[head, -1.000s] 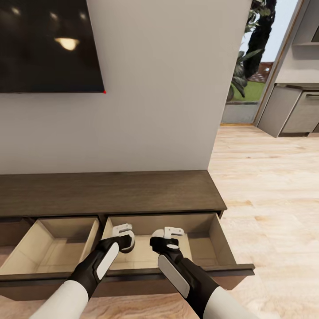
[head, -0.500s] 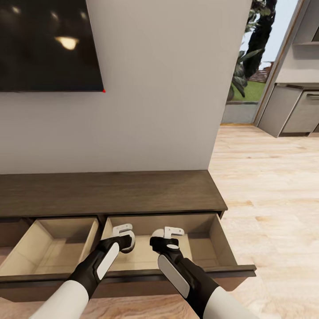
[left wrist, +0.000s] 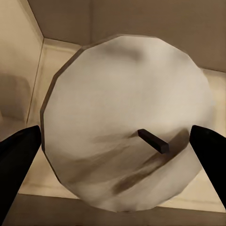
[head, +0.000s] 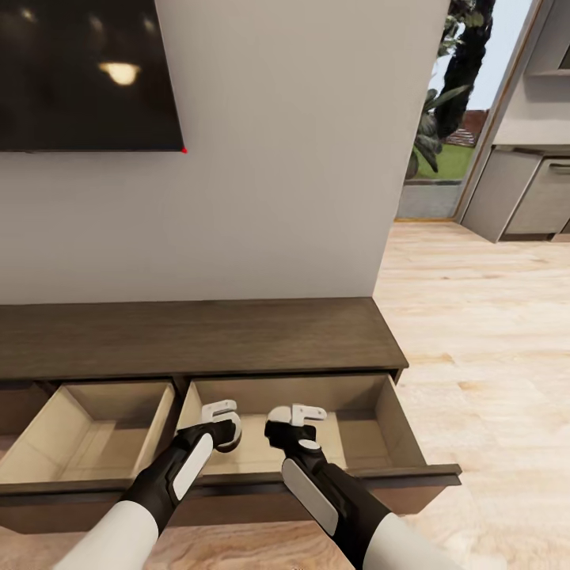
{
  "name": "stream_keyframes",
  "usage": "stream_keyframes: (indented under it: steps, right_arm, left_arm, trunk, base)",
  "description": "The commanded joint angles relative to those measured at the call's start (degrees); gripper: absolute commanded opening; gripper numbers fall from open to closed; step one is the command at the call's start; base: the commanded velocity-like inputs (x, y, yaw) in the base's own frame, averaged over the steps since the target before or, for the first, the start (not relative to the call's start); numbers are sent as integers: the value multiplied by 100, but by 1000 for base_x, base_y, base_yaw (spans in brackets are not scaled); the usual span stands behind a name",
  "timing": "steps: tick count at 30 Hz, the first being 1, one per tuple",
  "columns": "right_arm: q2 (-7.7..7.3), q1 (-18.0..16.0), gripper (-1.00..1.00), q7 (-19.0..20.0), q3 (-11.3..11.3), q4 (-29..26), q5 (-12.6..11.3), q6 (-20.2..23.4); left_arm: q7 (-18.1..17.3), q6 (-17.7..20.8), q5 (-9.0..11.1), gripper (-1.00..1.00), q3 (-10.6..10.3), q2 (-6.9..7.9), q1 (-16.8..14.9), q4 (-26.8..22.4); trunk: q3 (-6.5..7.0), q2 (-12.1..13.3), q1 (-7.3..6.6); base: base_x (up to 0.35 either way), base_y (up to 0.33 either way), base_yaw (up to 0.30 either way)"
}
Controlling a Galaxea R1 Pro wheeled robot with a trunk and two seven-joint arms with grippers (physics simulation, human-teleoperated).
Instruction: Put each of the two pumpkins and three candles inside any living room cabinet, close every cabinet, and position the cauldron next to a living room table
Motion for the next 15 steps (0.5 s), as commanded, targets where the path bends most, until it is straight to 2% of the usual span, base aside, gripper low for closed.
stream_keyframes:
  steps: [1,11,15]
  right_arm:
    - [0,-6,-100,-35,13,-5,-10,4]
    - [0,-6,-100,-40,15,-4,-17,-24]
    - [0,-6,-100,-41,15,-4,-18,-25]
  left_arm:
    - [56,11,56,-100,-21,3,-3,-10]
    - [56,8,56,-100,-44,3,-3,-10]
    - [56,-13,56,-100,-47,3,-3,-10]
  trunk:
    - [-23,-44,21]
    - [-203,-445,241]
    - [-203,-445,241]
  base:
    - [0,0,0]
    - [0,0,0]
    - [0,0,0]
